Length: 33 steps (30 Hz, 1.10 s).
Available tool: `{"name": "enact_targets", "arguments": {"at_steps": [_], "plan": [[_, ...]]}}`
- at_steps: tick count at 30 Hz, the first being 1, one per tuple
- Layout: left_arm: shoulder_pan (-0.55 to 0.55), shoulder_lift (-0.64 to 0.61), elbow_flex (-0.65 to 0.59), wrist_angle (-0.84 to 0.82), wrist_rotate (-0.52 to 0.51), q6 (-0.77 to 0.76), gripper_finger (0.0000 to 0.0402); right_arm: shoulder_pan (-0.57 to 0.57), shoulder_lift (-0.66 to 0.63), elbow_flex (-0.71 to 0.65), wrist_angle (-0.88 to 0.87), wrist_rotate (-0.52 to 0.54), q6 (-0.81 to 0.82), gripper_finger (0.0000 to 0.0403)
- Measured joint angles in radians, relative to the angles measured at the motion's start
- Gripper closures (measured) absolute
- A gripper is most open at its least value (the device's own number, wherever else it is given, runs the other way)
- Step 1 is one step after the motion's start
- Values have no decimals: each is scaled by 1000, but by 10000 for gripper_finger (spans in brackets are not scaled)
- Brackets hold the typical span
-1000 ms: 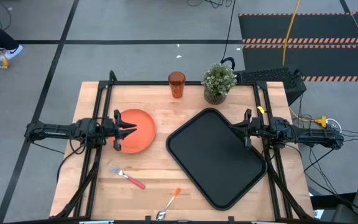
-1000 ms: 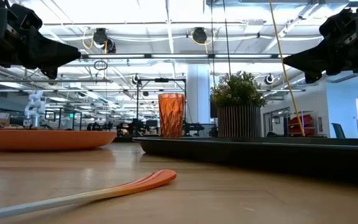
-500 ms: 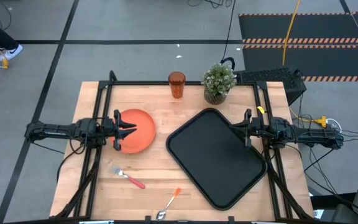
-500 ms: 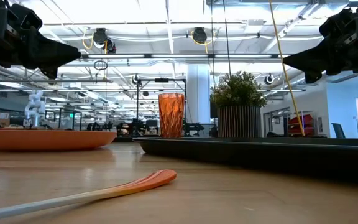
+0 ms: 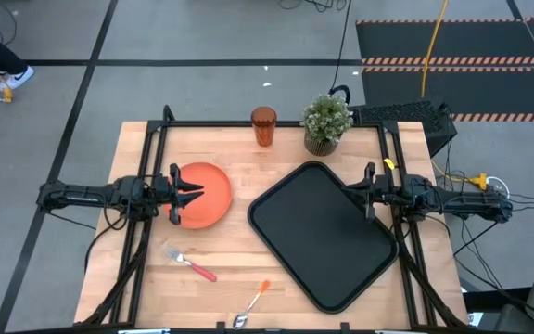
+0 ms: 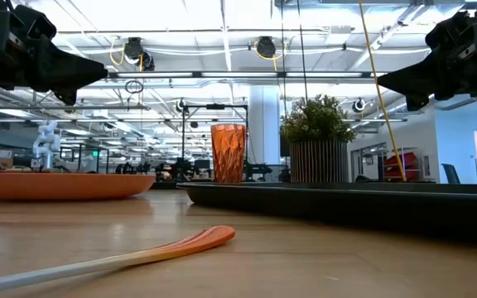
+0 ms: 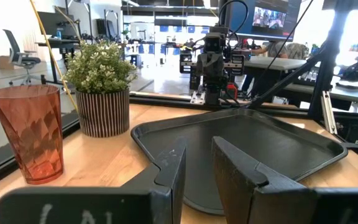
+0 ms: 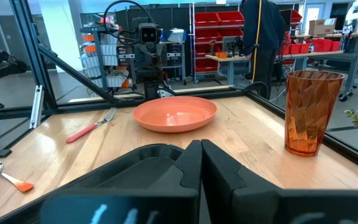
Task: Pick and place plate/cup/fork/spoon on tray
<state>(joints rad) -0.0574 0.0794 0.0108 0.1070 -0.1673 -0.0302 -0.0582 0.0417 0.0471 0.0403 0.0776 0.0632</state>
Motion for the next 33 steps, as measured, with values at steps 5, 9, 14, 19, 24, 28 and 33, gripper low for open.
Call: {"name": "enact_targets", "arguments": {"at_steps": [5,9,14,19,24,28,33], "plan": [[0,0,0,0,0,0,321,0,0,0,0,0,0,403],[0,0,0,0,0,0,321,0,0,0,0,0,0,403],[0,0,0,0,0,0,321,0,0,0,8,0,3,403],[0,0,0,37,0,-23,321,0,0,0,165,1,73,403],[0,0,0,140,0,-128,321,0,0,0,312,1,144,403],[0,0,0,254,0,-232,321,0,0,0,347,1,146,403],[2,0,0,285,0,-240,321,0,0,0,343,1,138,403]]}}
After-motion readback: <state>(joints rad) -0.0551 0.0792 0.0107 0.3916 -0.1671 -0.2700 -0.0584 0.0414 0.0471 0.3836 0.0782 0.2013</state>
